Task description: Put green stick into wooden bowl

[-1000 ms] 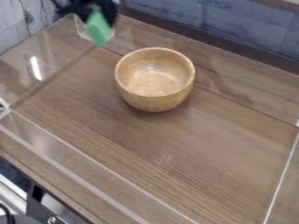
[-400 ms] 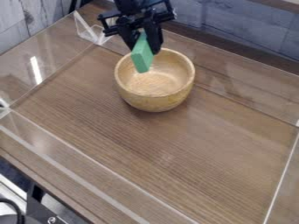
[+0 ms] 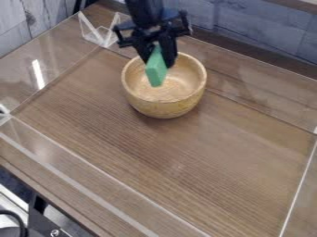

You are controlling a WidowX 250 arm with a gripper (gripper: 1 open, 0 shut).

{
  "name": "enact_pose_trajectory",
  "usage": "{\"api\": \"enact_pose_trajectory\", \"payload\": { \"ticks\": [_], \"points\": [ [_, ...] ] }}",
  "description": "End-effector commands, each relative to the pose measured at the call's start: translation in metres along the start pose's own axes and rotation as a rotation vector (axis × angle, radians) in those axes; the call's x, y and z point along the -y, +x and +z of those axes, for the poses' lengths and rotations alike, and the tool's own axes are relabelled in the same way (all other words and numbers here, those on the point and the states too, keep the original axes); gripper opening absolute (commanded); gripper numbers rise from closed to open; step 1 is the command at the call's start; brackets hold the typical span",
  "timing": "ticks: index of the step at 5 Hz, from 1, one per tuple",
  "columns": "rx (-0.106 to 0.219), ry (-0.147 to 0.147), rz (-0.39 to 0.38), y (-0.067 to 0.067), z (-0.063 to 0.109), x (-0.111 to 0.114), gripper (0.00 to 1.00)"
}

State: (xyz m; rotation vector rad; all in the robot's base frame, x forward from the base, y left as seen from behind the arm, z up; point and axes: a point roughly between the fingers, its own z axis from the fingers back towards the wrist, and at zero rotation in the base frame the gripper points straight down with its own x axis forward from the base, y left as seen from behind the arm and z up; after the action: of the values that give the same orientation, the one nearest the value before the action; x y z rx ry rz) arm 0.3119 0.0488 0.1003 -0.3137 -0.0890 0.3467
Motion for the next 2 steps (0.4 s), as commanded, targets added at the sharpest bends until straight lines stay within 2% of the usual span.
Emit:
{"api": "enact_pose_trajectory", "payload": {
  "ticks": [1,2],
  "points": [
    [0.045,0.014,-0.043,0.0143,0.0049,0.0053,0.00],
    [0.053,0.020,-0.037,0.0174,-0.0015,-0.0017,0.00]
  ]
}}
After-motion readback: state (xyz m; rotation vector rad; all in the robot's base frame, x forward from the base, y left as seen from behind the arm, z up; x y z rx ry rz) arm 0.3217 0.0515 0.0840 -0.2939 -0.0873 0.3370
